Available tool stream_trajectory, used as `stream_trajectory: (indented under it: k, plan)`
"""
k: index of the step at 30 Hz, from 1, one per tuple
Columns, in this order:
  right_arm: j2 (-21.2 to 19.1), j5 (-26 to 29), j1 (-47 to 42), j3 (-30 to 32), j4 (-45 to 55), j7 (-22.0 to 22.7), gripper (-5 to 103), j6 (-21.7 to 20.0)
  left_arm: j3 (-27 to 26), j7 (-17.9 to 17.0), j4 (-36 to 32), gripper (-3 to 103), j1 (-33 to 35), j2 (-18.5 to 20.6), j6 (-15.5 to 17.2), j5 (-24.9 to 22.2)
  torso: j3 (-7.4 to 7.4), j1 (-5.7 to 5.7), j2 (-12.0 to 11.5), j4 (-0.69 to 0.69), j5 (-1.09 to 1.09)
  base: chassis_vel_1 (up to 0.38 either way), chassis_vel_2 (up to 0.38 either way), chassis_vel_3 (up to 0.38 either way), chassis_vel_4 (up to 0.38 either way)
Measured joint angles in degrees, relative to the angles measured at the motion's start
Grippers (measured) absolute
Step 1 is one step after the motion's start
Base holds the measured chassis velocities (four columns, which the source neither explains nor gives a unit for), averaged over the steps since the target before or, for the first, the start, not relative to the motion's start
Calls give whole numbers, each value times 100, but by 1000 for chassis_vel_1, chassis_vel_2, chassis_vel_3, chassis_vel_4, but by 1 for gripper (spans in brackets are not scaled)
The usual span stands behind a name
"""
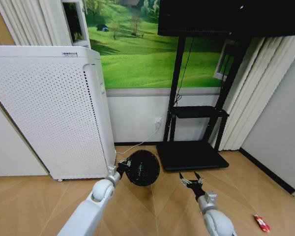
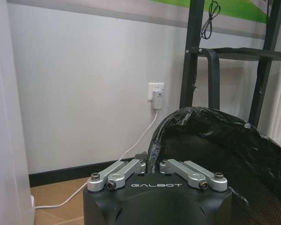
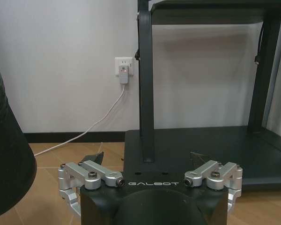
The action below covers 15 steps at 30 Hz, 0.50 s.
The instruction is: Pick up the trash bin and place the garbage on the floor into it.
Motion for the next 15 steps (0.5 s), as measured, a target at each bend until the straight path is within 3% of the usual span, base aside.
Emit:
stream_trajectory:
  k: [9, 15]
  plan:
    - [108, -96, 7, -51, -254, -31, 100, 68, -95, -10, -309, 7, 211, 65, 27, -23, 0, 0, 0, 1, -1, -6, -5, 3, 4]
    - [133, -134, -21, -16, -277, -53, 100, 119, -217, 0, -482, 7, 364, 122, 27, -32, 0, 0, 0, -1, 0, -117, -120, 104, 113]
